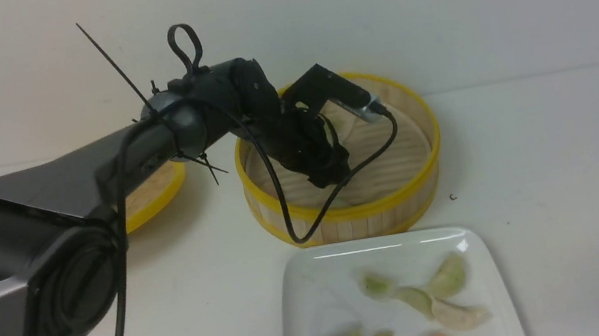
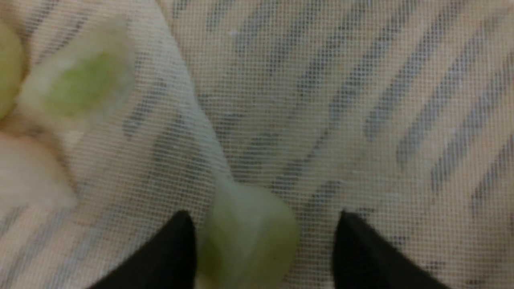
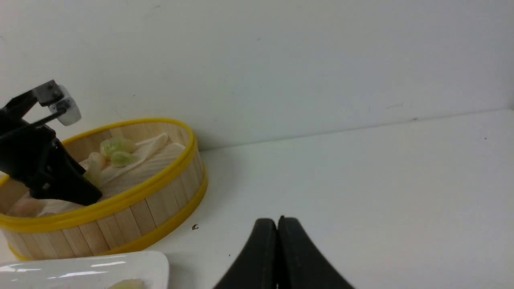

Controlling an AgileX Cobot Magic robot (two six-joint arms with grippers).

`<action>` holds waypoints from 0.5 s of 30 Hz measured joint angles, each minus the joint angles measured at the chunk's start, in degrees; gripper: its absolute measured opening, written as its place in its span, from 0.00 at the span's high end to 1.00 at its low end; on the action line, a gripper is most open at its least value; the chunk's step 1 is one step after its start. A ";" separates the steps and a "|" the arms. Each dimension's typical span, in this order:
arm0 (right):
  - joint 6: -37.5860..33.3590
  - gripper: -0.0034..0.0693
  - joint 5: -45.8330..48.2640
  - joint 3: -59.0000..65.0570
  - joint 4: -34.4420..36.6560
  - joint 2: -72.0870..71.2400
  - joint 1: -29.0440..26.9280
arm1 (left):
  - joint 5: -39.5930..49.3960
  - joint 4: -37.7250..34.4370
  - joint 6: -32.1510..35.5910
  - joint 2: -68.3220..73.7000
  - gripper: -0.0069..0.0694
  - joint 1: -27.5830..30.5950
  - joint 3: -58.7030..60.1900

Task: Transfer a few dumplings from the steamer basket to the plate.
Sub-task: Use the left arm to grab a dumpling from the steamer, then use the left arm to put the dumpling into the plate

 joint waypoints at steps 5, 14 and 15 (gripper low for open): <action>0.00 0.97 0.00 0.00 0.00 0.00 0.00 | 7.99 1.52 -6.06 0.06 0.61 0.06 -4.03; 0.00 0.97 0.06 0.00 0.00 0.00 0.00 | 29.52 2.80 -11.28 -5.67 0.61 -0.05 -16.38; 0.00 0.97 0.06 0.00 0.00 0.00 0.00 | 29.87 2.59 -11.99 -7.16 0.61 -0.05 -16.44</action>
